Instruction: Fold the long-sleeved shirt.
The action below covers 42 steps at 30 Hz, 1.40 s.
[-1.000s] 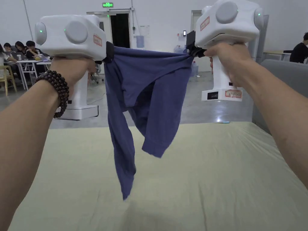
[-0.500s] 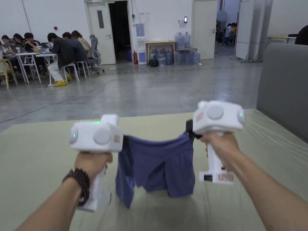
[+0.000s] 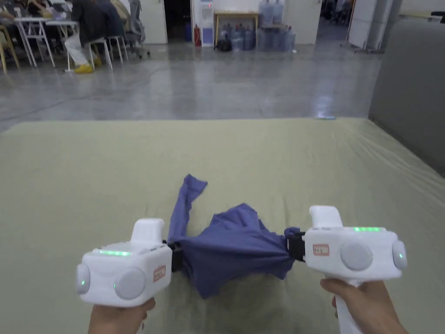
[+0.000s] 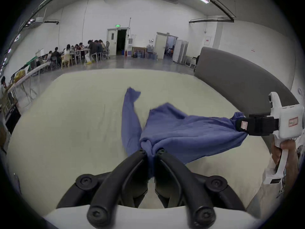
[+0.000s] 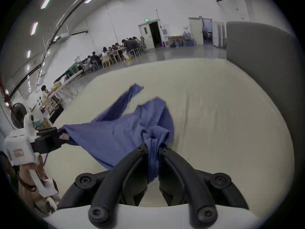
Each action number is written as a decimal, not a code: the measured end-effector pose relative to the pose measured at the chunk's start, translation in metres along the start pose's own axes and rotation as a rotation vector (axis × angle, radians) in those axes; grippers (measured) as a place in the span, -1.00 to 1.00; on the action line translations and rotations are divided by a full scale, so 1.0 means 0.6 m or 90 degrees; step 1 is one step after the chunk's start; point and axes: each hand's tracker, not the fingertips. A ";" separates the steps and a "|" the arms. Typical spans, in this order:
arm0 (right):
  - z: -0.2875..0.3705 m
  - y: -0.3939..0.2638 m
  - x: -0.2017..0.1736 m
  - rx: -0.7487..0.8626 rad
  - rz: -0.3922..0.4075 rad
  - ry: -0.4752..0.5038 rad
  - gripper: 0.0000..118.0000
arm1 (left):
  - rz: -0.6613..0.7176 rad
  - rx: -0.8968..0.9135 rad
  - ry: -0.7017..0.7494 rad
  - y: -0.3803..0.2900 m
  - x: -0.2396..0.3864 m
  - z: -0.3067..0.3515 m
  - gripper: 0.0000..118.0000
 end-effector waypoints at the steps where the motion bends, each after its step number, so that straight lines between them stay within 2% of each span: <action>1: 0.011 -0.043 0.000 -0.016 0.000 0.001 -0.77 | -0.002 -0.011 -0.006 -0.045 0.006 0.017 -0.93; 5: 0.062 -0.197 -0.005 -0.091 -0.014 -0.014 -0.77 | -0.029 -0.071 0.002 -0.186 0.032 0.074 -0.93; 7: 0.076 -0.255 -0.005 -0.127 -0.034 -0.012 -0.77 | -0.012 -0.102 0.008 -0.235 0.036 0.090 -0.93; 13: 0.071 -0.300 -0.002 -0.153 -0.056 -0.022 -0.77 | 0.001 -0.109 0.002 -0.281 0.035 0.097 -0.93; 14: 0.074 -0.296 -0.001 -0.144 -0.053 -0.015 -0.66 | 0.017 -0.099 -0.009 -0.276 0.033 0.102 -0.72; 15: 0.081 -0.289 -0.002 -0.132 -0.049 -0.019 0.12 | 0.025 -0.092 -0.012 -0.272 0.030 0.108 0.23; 16: 0.089 -0.280 -0.004 -0.117 -0.041 -0.030 0.89 | 0.026 -0.095 -0.011 -0.263 0.025 0.110 0.96; 17: 0.094 -0.272 -0.004 -0.119 -0.033 -0.042 1.00 | 0.030 -0.102 -0.012 -0.256 0.021 0.118 1.00; 18: 0.111 -0.268 -0.002 -0.108 -0.033 -0.040 0.94 | 0.049 -0.033 -0.049 -0.256 0.018 0.143 1.00; 19: 0.120 -0.256 -0.005 -0.051 -0.035 -0.039 0.94 | 0.055 -0.045 -0.032 -0.253 0.011 0.161 1.00; 20: 0.128 -0.247 -0.007 -0.048 -0.038 -0.050 0.92 | 0.075 -0.040 -0.029 -0.237 0.015 0.175 1.00; 21: 0.136 -0.241 -0.009 -0.030 -0.045 -0.060 0.69 | 0.094 -0.037 -0.020 -0.234 0.010 0.192 0.94; 22: 0.164 -0.227 -0.007 -0.005 -0.055 -0.063 0.12 | 0.116 -0.032 -0.007 -0.234 0.004 0.204 0.56; 23: 0.172 -0.221 -0.008 0.013 -0.061 -0.059 -0.76 | 0.136 -0.024 0.001 -0.228 -0.010 0.216 -0.38; 24: 0.174 -0.218 -0.010 0.012 -0.062 -0.063 -0.96 | 0.144 -0.018 0.008 -0.221 -0.020 0.219 -1.00; 25: 0.169 -0.218 -0.013 0.005 -0.060 -0.086 -0.96 | 0.146 -0.022 0.015 -0.224 -0.026 0.223 -1.00; 27: 0.194 -0.205 0.002 0.011 -0.058 -0.070 -0.96 | 0.146 -0.014 0.008 -0.202 -0.076 0.269 -1.00; 28: 0.192 -0.206 0.003 0.012 -0.058 -0.056 -0.96 | 0.145 -0.024 -0.003 -0.212 -0.047 0.248 -1.00; 31: 0.193 -0.203 -0.009 0.009 -0.048 -0.057 -0.96 | 0.153 -0.031 -0.008 -0.211 -0.059 0.256 -1.00; 32: 0.189 -0.205 -0.011 0.005 -0.043 -0.058 -0.96 | 0.123 -0.050 0.027 -0.247 -0.013 0.206 -0.90; 34: 0.190 -0.204 -0.016 0.001 -0.042 -0.054 -0.96 | 0.122 -0.101 0.035 -0.259 0.005 0.173 0.72; 35: 0.188 -0.206 -0.017 -0.006 -0.040 -0.050 -0.96 | 0.125 -0.093 0.023 -0.265 0.016 0.159 0.98; 36: 0.186 -0.209 -0.018 -0.009 -0.037 -0.050 -0.96 | 0.146 -0.094 0.011 -0.263 0.005 0.153 0.94; 40: 0.182 -0.209 -0.020 -0.023 -0.027 -0.051 -0.96 | 0.138 -0.163 0.023 -0.270 0.015 0.081 0.89; 41: 0.179 -0.210 -0.019 -0.027 -0.027 -0.054 -0.96 | 0.140 -0.162 0.027 -0.271 0.020 0.065 0.78; 42: 0.178 -0.206 -0.019 -0.030 -0.025 -0.054 -0.96 | 0.140 -0.166 0.029 -0.272 0.023 0.054 0.42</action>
